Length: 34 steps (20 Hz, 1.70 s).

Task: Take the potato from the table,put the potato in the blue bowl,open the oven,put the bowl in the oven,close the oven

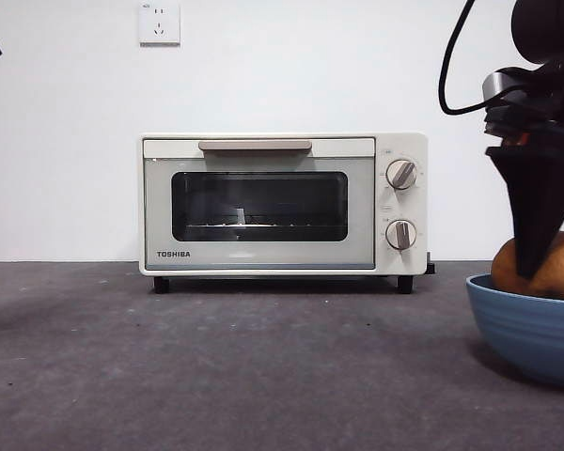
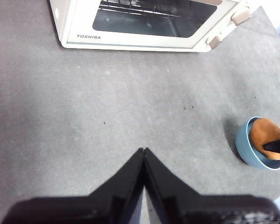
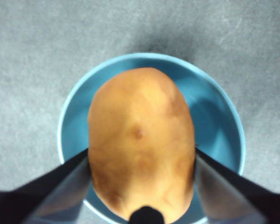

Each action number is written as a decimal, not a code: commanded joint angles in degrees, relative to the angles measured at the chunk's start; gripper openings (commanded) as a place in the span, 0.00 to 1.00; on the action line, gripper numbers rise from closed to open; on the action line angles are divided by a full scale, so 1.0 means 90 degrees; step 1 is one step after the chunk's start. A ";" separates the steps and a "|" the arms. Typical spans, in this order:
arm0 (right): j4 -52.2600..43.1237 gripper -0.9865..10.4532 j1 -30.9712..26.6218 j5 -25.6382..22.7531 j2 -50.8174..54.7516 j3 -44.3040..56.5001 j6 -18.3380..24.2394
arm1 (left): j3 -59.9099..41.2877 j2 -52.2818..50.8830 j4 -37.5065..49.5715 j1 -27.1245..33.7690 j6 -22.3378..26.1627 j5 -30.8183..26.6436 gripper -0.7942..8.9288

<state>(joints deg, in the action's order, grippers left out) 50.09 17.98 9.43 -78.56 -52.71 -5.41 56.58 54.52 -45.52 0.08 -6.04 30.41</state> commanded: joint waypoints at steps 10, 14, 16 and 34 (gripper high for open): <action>-0.0015 0.59 0.0002 0.0022 -0.0029 0.0053 -0.0109 | -0.0010 0.0002 0.0022 -0.0015 0.0029 0.0000 0.08; 0.0131 0.59 0.0007 0.0177 0.0104 0.0024 -0.0114 | -0.0010 0.0017 0.0102 -0.0015 0.0024 0.0002 0.08; 0.0267 0.59 0.0007 0.0330 0.0333 -0.0097 -0.0138 | 0.0000 0.0112 0.0202 -0.0015 0.0024 0.0005 0.08; 0.1462 0.08 0.0007 0.0342 0.3934 -0.1637 -0.0835 | 0.4401 0.5136 0.0639 -0.1511 0.0032 -0.0051 0.08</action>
<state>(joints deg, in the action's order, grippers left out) 63.44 18.00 12.43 -43.13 -67.40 -11.68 95.94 100.18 -39.92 -13.37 -6.04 29.95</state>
